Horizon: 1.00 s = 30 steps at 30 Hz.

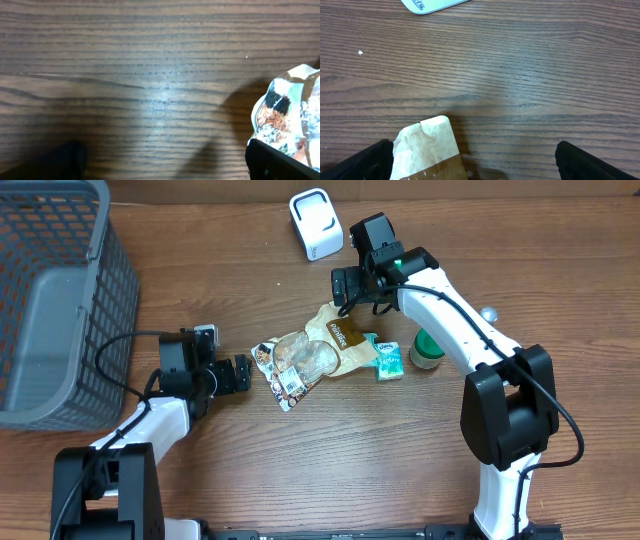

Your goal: Scan the item barcode

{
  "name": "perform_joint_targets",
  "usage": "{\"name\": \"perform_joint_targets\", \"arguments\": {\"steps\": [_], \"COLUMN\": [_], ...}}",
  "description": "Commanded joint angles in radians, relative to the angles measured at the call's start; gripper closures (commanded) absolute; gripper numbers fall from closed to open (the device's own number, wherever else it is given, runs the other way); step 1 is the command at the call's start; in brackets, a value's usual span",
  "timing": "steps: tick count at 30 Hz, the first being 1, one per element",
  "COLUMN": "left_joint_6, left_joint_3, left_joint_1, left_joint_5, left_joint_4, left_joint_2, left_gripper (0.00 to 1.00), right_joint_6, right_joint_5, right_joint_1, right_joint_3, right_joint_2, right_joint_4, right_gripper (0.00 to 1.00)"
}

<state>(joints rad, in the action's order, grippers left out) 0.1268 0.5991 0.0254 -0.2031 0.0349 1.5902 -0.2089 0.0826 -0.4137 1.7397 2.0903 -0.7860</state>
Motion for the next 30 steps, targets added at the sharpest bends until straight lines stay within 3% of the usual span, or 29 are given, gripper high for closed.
{"name": "perform_joint_targets", "arguments": {"steps": [1,12,30], "left_joint_6": [0.019,0.019,0.021], "left_joint_3": [-0.1,-0.359,-0.595], "left_joint_1": [-0.014,-0.013,-0.013], "left_joint_5": [-0.053,-0.05,-0.04], "left_joint_4": [0.024,0.351,0.567], "left_joint_2": [0.034,-0.123,-0.299], "left_gripper": [0.0,0.01,0.01], "right_joint_6": [-0.001,-0.001,-0.001], "right_joint_5": [0.006,0.006,0.006], "right_joint_1": [0.002,0.002,0.002], "right_joint_3": [-0.006,-0.006,-0.006], "right_joint_2": [-0.001,-0.001,-0.001], "right_joint_4": [0.003,0.003,0.003], "right_gripper": [0.0,0.0,0.0]}}
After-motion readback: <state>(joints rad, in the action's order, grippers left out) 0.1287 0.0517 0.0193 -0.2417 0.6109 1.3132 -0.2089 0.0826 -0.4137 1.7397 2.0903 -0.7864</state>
